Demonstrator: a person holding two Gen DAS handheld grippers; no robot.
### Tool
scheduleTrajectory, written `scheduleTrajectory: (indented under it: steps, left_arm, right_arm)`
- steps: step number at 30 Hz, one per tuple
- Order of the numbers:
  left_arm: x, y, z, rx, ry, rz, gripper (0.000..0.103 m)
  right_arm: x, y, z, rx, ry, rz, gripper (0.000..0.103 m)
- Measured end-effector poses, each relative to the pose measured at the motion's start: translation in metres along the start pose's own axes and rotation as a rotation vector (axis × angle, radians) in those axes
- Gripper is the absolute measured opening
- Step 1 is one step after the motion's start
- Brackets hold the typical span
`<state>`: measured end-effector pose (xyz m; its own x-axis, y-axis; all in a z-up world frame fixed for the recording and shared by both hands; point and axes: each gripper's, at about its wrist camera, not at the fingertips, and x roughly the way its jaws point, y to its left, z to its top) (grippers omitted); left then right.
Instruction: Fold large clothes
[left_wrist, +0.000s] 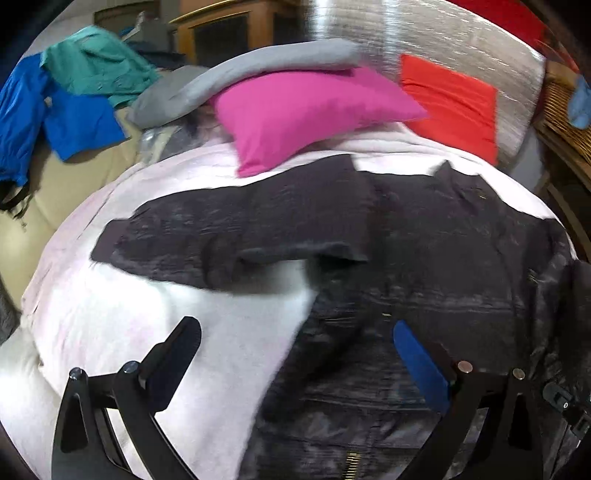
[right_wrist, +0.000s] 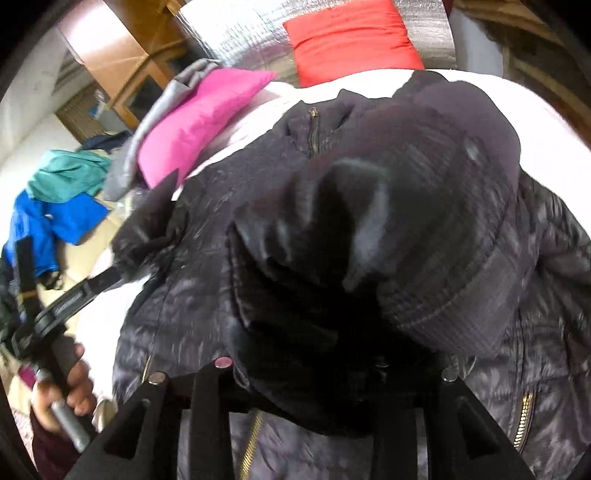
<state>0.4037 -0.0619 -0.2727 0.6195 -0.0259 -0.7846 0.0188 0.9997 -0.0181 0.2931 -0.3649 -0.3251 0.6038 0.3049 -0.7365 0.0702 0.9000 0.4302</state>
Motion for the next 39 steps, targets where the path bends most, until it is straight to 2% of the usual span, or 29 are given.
scheduleTrajectory:
  steps: [3,4,5,6,7,10,12,14,15,17,18,19,20,21,23,24,26,28,30,32,33,34,35,36,39]
  left_arm:
    - [-0.006,-0.022,0.001,0.044,-0.015,-0.041,0.103]
    - [-0.01,-0.03,0.003,0.056,-0.022,-0.047,0.103]
    - [-0.016,-0.039,0.005,0.072,-0.031,-0.058,0.103]
    - [-0.022,-0.05,0.009,0.093,-0.039,-0.075,0.103]
    - [-0.031,-0.062,0.013,0.126,-0.046,-0.098,0.103]
    - [-0.051,-0.089,0.028,0.2,-0.065,-0.101,0.103]
    - [-0.068,-0.108,0.04,0.22,-0.079,-0.138,0.103]
    - [-0.083,-0.128,0.046,0.245,-0.078,-0.192,0.103]
    - [-0.092,-0.143,0.047,0.274,-0.079,-0.209,0.103]
    - [-0.1,-0.172,0.04,0.329,-0.074,-0.222,0.103]
    - [-0.101,-0.186,0.035,0.352,-0.061,-0.247,0.103]
    - [-0.1,-0.198,0.029,0.371,-0.043,-0.272,0.103]
    - [-0.095,-0.214,0.02,0.396,-0.001,-0.297,0.103]
    - [-0.089,-0.226,0.014,0.408,0.035,-0.308,0.103]
    - [-0.085,-0.239,0.001,0.401,0.047,-0.342,0.091]
    - [-0.087,-0.242,-0.003,0.399,0.035,-0.36,0.08]
    - [-0.09,-0.253,-0.006,0.41,0.011,-0.359,0.079]
    - [-0.085,-0.272,-0.005,0.478,0.016,-0.307,0.079]
    - [-0.064,-0.295,-0.008,0.578,0.103,-0.271,0.079]
    - [-0.045,-0.305,-0.008,0.575,0.169,-0.308,0.078]
    - [-0.039,-0.305,-0.005,0.555,0.183,-0.346,0.059]
    - [-0.037,-0.303,-0.004,0.539,0.19,-0.386,0.028]
    - [-0.035,-0.3,-0.001,0.52,0.205,-0.419,0.022]
    - [-0.034,-0.295,0.002,0.497,0.207,-0.442,0.021]
    - [-0.045,-0.269,0.016,0.442,0.146,-0.496,0.015]
  right_arm:
    - [-0.01,-0.01,-0.01,0.029,-0.032,0.076,0.046]
    - [-0.012,-0.012,-0.01,0.036,-0.03,0.086,0.052]
    - [-0.013,-0.014,-0.007,0.054,-0.02,0.118,0.063]
    - [-0.017,-0.019,-0.007,0.076,-0.009,0.172,0.092]
    - [-0.021,-0.025,-0.008,0.117,0.007,0.263,0.096]
    - [-0.027,-0.041,-0.008,0.22,0.041,0.439,0.096]
    - [-0.031,-0.058,-0.003,0.295,0.057,0.573,0.096]
    - [-0.048,-0.083,-0.001,0.388,-0.009,0.711,0.096]
    - [-0.06,-0.097,0.001,0.421,-0.054,0.733,0.096]
    - [-0.079,-0.127,-0.001,0.507,-0.167,0.683,0.096]
    - [-0.087,-0.146,-0.004,0.576,-0.234,0.625,0.096]
    - [-0.09,-0.164,-0.008,0.652,-0.282,0.57,0.096]
    - [-0.089,-0.172,-0.011,0.694,-0.298,0.552,0.096]
    - [-0.086,-0.182,-0.013,0.743,-0.299,0.552,0.096]
    - [-0.079,-0.19,-0.015,0.799,-0.295,0.571,0.091]
    - [-0.077,-0.188,-0.016,0.806,-0.295,0.553,0.089]
    - [-0.075,-0.19,-0.015,0.832,-0.301,0.507,0.083]
    - [-0.069,-0.194,-0.017,0.876,-0.301,0.523,0.079]
    - [-0.064,-0.201,-0.018,0.913,-0.288,0.547,0.079]
    - [-0.058,-0.2,-0.014,0.912,-0.268,0.529,0.079]
    - [-0.058,-0.204,-0.012,0.91,-0.263,0.517,0.079]
    - [-0.057,-0.204,-0.01,0.906,-0.259,0.507,0.079]
    - [-0.054,-0.202,-0.008,0.905,-0.254,0.5,0.079]
    - [-0.056,-0.205,-0.006,0.906,-0.247,0.496,0.079]
    - [-0.047,-0.207,-0.004,0.916,-0.21,0.473,0.079]
